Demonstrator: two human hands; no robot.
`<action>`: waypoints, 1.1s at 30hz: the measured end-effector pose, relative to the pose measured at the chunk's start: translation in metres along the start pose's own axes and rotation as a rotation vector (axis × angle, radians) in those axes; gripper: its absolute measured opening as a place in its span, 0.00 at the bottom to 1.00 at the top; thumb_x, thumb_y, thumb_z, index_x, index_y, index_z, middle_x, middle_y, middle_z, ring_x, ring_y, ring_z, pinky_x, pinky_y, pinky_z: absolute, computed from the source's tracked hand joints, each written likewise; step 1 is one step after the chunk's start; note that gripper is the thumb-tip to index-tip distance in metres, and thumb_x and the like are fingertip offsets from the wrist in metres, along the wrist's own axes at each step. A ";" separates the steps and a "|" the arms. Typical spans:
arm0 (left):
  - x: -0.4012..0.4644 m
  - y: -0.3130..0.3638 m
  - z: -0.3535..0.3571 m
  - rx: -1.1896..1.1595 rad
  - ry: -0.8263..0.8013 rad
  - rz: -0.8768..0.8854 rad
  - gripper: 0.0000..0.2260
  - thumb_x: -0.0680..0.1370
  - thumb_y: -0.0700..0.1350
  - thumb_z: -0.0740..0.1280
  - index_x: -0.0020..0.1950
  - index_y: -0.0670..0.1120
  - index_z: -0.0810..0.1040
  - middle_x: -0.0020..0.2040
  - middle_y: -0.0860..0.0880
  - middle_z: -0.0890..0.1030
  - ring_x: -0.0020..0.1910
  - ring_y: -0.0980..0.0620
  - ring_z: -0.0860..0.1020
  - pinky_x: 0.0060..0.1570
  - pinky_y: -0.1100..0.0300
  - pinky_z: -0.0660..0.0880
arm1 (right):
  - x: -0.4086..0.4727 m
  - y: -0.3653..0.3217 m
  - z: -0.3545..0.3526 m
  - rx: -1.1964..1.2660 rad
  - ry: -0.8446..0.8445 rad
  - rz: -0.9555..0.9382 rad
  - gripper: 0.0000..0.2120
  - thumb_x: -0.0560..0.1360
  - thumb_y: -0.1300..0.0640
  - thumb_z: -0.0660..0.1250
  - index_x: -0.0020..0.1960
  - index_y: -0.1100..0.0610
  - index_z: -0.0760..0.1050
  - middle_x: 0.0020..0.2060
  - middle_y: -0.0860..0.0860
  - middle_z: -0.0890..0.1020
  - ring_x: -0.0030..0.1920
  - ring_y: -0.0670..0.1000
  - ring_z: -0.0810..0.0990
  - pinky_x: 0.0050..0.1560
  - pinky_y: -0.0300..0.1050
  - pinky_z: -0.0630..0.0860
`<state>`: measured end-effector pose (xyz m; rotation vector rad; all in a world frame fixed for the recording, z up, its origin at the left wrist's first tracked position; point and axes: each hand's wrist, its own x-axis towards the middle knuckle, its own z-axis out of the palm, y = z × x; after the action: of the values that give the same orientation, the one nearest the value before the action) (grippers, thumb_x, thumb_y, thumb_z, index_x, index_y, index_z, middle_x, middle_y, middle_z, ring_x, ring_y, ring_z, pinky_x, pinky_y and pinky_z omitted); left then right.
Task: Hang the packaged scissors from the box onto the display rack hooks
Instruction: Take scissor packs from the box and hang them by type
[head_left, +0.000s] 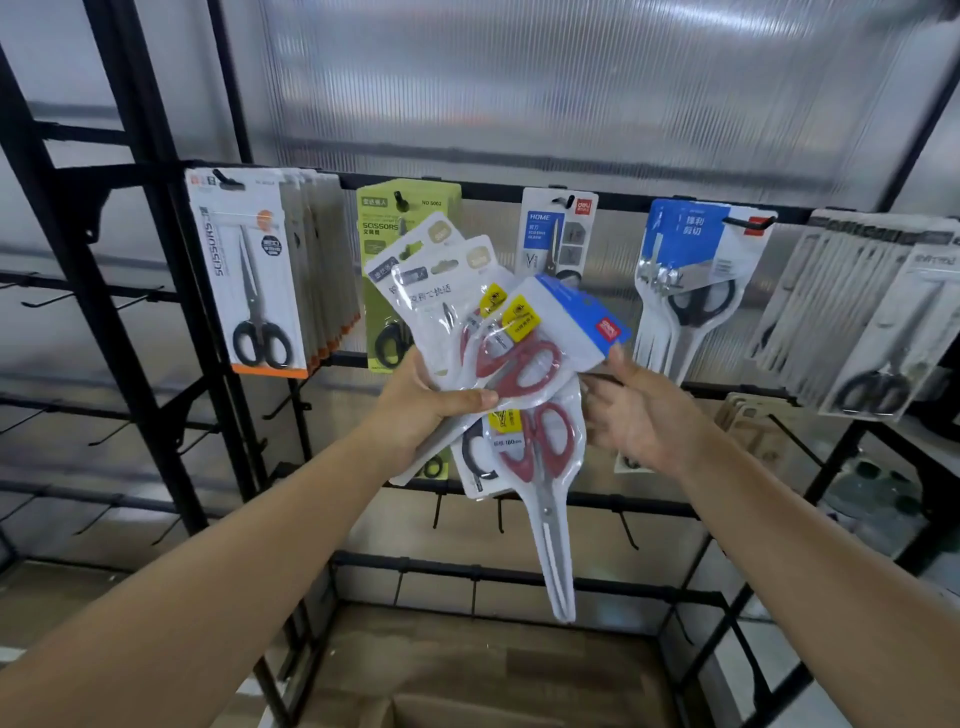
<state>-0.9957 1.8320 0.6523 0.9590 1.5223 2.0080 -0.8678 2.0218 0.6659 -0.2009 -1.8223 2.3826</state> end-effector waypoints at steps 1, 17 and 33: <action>0.001 0.000 -0.001 -0.024 0.029 0.006 0.28 0.65 0.29 0.72 0.64 0.39 0.72 0.54 0.43 0.82 0.52 0.45 0.82 0.49 0.54 0.80 | -0.003 0.005 0.000 -0.037 -0.020 0.041 0.47 0.50 0.39 0.80 0.64 0.56 0.71 0.52 0.56 0.81 0.51 0.57 0.80 0.50 0.55 0.79; -0.005 -0.007 0.014 -0.295 0.187 -0.073 0.21 0.69 0.32 0.68 0.61 0.46 0.75 0.48 0.46 0.84 0.44 0.49 0.83 0.38 0.57 0.80 | 0.001 0.046 0.021 -0.207 0.176 -0.235 0.17 0.64 0.70 0.70 0.52 0.60 0.77 0.43 0.51 0.85 0.45 0.51 0.83 0.44 0.42 0.79; -0.020 -0.033 -0.003 -0.273 0.289 -0.266 0.21 0.64 0.38 0.71 0.57 0.46 0.78 0.46 0.47 0.84 0.43 0.48 0.83 0.43 0.57 0.80 | -0.012 0.049 -0.020 -0.162 0.406 -0.318 0.12 0.68 0.71 0.69 0.44 0.55 0.80 0.35 0.46 0.84 0.37 0.46 0.83 0.35 0.37 0.77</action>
<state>-0.9866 1.8260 0.6151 0.3505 1.3793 2.1482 -0.8541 2.0257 0.6138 -0.3528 -1.7027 1.8253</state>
